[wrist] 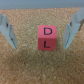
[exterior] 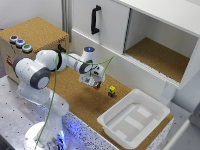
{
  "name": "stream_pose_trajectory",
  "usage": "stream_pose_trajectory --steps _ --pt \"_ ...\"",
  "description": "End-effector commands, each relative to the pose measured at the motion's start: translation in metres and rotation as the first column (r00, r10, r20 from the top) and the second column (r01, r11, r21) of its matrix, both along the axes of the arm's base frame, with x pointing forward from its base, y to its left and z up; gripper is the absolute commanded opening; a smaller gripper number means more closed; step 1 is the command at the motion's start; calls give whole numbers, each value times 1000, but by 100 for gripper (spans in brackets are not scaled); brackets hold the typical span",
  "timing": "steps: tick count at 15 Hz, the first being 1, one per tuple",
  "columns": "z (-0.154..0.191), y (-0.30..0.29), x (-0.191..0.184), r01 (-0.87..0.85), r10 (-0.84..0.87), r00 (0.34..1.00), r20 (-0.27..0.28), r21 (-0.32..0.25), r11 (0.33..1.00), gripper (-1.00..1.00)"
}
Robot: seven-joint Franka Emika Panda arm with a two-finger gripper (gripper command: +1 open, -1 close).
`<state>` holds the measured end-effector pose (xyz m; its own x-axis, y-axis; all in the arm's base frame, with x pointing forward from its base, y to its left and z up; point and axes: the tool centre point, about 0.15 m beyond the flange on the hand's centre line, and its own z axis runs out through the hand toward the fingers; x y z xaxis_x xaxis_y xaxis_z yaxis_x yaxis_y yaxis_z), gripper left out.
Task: Go towards the pink block and pick it up
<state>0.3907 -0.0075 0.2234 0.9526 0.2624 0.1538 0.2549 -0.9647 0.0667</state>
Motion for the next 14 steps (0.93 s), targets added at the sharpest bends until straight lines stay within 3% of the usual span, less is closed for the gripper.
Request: stream_pose_trajectory --steps 1,4,5,14 --pt "-20 6 39 -5 4 999 -33 -40 999 100" --pt "-20 4 43 -1 0 999 -36 -28 1000 100" --pt "-19 4 43 4 -5 999 -32 -32 999 -100" --pt "-17 -5 35 17 -18 999 -42 -37 999 -100"
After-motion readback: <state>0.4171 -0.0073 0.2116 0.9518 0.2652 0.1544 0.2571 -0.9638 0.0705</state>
